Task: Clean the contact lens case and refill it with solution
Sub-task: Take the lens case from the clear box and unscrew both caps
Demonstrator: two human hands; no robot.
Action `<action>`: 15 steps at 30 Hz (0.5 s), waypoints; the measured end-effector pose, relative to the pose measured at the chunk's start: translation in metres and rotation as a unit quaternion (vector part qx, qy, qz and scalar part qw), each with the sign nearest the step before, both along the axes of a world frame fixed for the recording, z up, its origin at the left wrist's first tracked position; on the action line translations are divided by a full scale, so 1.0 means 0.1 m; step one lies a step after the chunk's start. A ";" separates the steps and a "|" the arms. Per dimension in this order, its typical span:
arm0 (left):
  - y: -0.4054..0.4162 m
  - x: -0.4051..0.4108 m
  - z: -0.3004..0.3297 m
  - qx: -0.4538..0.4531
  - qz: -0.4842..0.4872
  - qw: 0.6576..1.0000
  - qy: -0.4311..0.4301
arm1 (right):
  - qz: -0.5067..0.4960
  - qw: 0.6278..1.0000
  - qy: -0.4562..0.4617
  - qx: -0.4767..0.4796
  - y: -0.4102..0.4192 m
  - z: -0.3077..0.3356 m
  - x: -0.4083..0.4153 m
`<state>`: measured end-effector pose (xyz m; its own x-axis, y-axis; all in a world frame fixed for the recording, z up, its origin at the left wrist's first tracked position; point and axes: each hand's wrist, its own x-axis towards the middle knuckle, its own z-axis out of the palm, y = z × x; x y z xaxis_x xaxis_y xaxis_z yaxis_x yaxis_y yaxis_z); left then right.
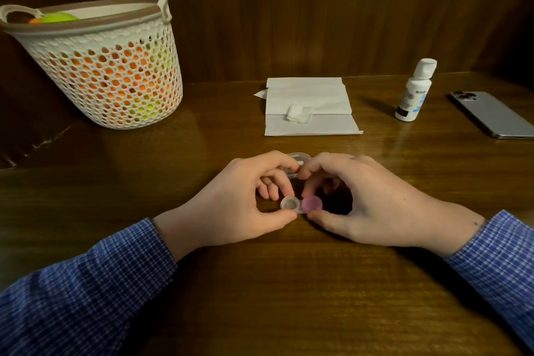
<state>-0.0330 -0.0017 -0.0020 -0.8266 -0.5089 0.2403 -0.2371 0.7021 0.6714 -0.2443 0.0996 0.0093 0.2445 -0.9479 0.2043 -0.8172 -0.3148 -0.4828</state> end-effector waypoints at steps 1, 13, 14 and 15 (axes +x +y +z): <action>0.00 0.00 0.00 0.004 0.002 1.000 0.001 | -0.002 1.000 0.005 -0.001 0.00 0.01 0.00; 0.02 -0.02 0.04 0.027 0.022 0.999 -0.010 | -0.046 0.998 0.032 0.010 -0.02 0.00 0.07; 0.02 -0.02 0.04 0.029 0.023 0.999 -0.012 | -0.044 0.999 0.022 0.014 -0.02 0.00 0.07; 0.02 -0.03 0.05 0.031 0.024 0.999 -0.015 | -0.041 0.999 0.016 0.018 -0.03 0.00 0.07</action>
<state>-0.0357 0.0002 0.0032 -0.8074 -0.5610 0.1829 -0.2899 0.6472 0.7050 -0.2377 0.0971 0.0090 0.1716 -0.9717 0.1620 -0.8549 -0.2286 -0.4657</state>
